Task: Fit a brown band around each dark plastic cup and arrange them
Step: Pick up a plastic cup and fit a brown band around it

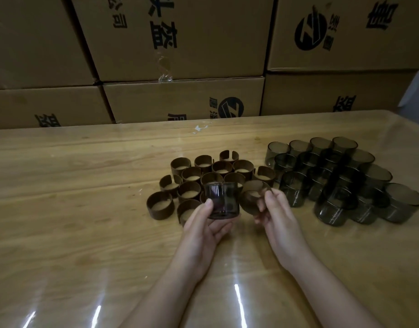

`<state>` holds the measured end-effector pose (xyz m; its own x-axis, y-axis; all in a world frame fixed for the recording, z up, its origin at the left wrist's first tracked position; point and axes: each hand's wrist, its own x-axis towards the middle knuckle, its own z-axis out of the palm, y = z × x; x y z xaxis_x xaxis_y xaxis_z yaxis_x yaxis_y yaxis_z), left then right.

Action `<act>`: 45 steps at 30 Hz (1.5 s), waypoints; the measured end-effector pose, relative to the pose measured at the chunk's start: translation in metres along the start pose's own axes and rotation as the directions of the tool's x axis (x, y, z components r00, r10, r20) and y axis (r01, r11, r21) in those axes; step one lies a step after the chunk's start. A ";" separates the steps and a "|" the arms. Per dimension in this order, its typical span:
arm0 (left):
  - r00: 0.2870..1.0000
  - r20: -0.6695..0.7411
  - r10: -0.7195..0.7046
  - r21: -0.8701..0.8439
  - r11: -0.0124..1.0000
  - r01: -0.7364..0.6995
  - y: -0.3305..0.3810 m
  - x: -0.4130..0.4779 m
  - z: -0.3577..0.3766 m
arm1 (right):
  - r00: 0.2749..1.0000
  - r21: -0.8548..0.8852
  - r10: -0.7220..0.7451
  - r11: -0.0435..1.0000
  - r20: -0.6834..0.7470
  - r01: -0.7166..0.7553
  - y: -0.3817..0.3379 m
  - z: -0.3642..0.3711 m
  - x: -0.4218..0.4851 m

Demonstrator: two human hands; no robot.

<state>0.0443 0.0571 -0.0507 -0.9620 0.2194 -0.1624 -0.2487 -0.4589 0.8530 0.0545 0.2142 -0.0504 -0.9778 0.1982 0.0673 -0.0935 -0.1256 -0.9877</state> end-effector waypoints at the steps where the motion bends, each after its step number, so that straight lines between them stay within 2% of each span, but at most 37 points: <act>1: 1.000 0.014 0.002 -0.011 1.000 -0.001 -0.001 0.000 -0.002 | 1.000 -0.015 -0.007 1.000 0.003 0.007 0.001 0.001 0.000; 4: 0.998 0.068 0.016 -0.057 0.998 -0.012 -0.001 0.001 -0.003 | 0.999 -0.025 -0.024 0.999 -0.040 0.023 0.000 0.004 -0.003; 10: 0.987 0.152 0.047 -0.150 0.988 -0.024 -0.002 0.005 -0.005 | 0.993 -0.013 0.082 0.996 -0.086 -0.083 -0.002 0.004 -0.008; 15: 0.978 0.182 0.099 -0.108 0.991 -0.080 -0.006 0.011 -0.013 | 0.993 0.059 0.113 0.992 -0.015 -0.112 -0.001 0.008 -0.007; 19: 0.979 0.191 0.074 -0.089 0.994 -0.057 -0.012 0.013 -0.012 | 0.994 0.088 0.111 0.990 0.012 -0.112 0.000 0.009 -0.006; 27: 0.994 0.113 0.004 0.018 1.000 -0.006 -0.011 0.010 0.001 | 0.991 0.135 0.118 0.983 0.062 -0.125 0.000 0.012 -0.008; 30: 0.992 0.119 0.040 0.055 0.997 -0.047 -0.010 0.008 0.000 | 0.985 0.120 0.122 0.983 0.122 -0.137 -0.002 0.010 -0.008; 33: 0.984 0.119 0.136 0.090 0.985 -0.147 -0.009 0.007 -0.002 | 0.977 0.086 0.132 0.985 0.165 -0.147 0.000 0.005 -0.007; 36: 0.975 0.094 0.203 0.045 0.977 -0.208 -0.009 0.007 -0.005 | 0.995 -0.018 0.058 0.998 0.085 -0.057 -0.003 0.001 -0.007; 38: 0.974 0.071 0.217 0.053 0.974 -0.221 -0.008 0.008 -0.007 | 0.997 -0.144 -0.070 0.987 -0.019 0.066 -0.003 -0.002 -0.006; 41: 0.954 0.050 0.295 0.180 0.937 -0.299 -0.009 0.008 -0.009 | 0.973 -0.243 -0.221 0.949 -0.062 0.200 -0.003 -0.004 -0.007; 45: 0.930 0.075 0.360 0.345 0.866 -0.363 -0.009 0.007 -0.011 | 0.938 -0.353 -0.333 0.893 -0.099 0.280 -0.002 -0.006 -0.007</act>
<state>0.0381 0.0535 -0.0645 -0.9757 0.1034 0.1930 0.1725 -0.1802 0.9684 0.0630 0.2185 -0.0492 -0.8671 0.3239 0.3784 -0.2914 0.2864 -0.9127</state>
